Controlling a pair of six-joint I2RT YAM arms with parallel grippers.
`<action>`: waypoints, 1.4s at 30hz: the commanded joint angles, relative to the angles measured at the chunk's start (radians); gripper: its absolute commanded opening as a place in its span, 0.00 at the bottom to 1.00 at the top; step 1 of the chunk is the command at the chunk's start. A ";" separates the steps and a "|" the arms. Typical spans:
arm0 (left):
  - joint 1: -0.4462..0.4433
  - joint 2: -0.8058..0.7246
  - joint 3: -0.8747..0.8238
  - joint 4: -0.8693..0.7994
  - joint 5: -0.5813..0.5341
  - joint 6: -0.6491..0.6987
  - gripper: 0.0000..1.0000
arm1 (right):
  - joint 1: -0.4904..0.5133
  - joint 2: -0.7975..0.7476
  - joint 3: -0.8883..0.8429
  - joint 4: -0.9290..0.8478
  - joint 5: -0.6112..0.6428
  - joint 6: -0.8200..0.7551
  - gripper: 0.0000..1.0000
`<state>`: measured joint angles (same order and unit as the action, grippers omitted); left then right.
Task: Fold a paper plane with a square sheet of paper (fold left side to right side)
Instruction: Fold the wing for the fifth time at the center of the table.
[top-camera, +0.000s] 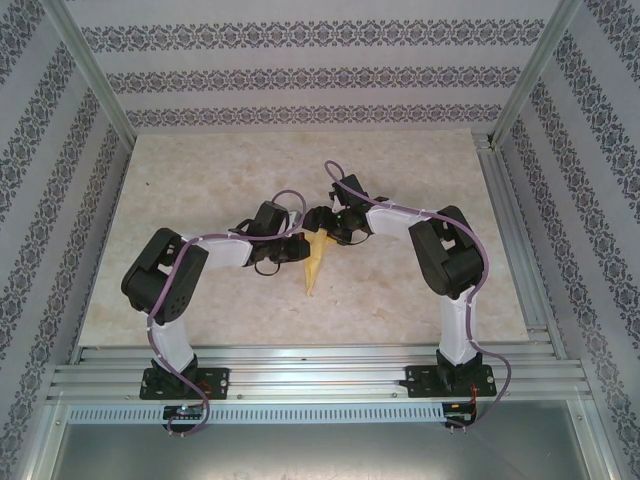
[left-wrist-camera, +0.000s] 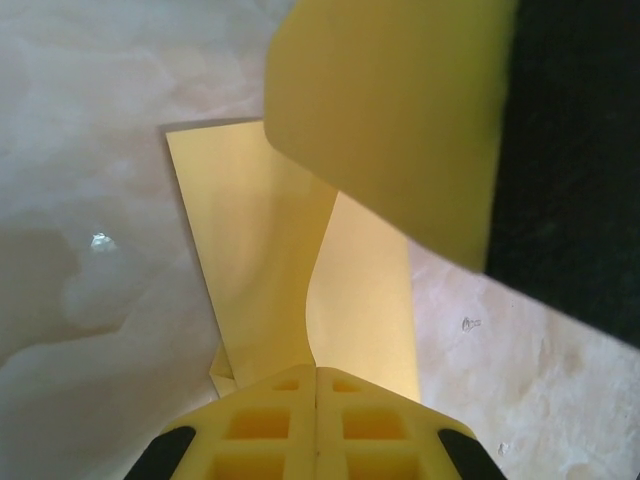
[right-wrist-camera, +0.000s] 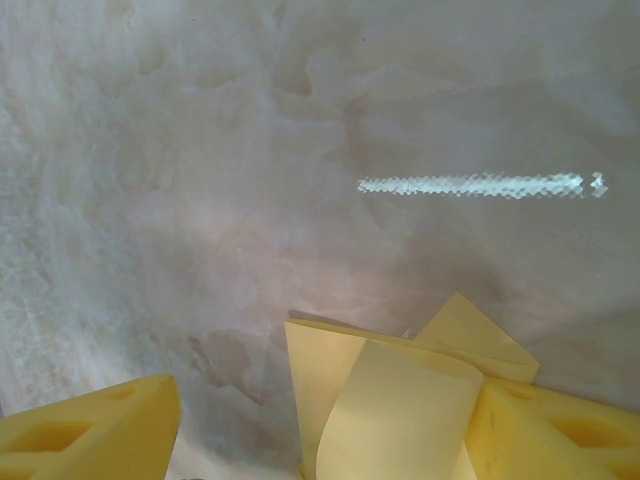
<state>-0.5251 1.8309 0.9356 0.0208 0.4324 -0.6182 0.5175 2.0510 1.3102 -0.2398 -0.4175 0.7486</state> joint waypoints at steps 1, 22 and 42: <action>-0.010 0.010 -0.014 0.016 -0.006 -0.015 0.00 | 0.015 0.051 0.001 -0.043 0.022 -0.014 0.75; -0.014 0.063 -0.024 0.032 -0.021 -0.023 0.00 | 0.015 0.058 0.001 -0.038 0.016 -0.011 0.75; -0.032 0.083 -0.045 -0.025 -0.091 -0.008 0.00 | -0.075 -0.254 -0.117 -0.022 0.016 -0.015 0.63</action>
<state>-0.5400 1.8668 0.9226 0.0387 0.3862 -0.6357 0.4446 1.8576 1.2308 -0.2535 -0.4080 0.7391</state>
